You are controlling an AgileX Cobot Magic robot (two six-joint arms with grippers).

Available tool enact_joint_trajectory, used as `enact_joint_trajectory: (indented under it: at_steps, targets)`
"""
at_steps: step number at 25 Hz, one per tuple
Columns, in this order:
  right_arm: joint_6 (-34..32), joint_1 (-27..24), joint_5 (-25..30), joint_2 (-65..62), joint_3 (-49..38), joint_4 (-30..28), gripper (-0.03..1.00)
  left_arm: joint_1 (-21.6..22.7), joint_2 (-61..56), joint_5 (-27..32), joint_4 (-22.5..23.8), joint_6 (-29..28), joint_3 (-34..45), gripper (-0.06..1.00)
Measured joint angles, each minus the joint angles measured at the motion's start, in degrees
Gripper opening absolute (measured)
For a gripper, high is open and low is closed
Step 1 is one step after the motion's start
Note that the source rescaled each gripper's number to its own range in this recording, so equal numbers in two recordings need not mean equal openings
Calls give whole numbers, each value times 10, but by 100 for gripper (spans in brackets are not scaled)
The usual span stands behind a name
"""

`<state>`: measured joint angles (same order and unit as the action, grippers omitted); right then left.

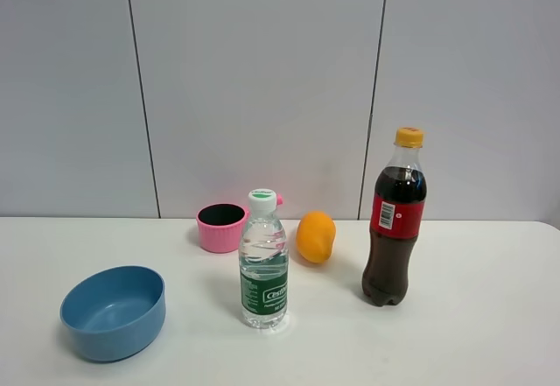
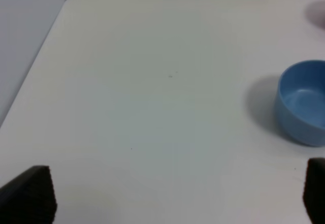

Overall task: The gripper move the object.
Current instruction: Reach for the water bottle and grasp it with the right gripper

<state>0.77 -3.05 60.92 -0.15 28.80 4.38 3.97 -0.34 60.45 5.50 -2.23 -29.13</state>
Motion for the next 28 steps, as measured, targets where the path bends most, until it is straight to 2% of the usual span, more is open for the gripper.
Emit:
enact_joint_trajectory:
  at_steps: [20, 28]
  targets:
    - [3, 0, 0, 0, 0, 0, 100, 0, 0, 0, 0, 0, 0, 100]
    - [53, 0, 0, 0, 0, 35, 100, 0, 0, 0, 0, 0, 0, 100]
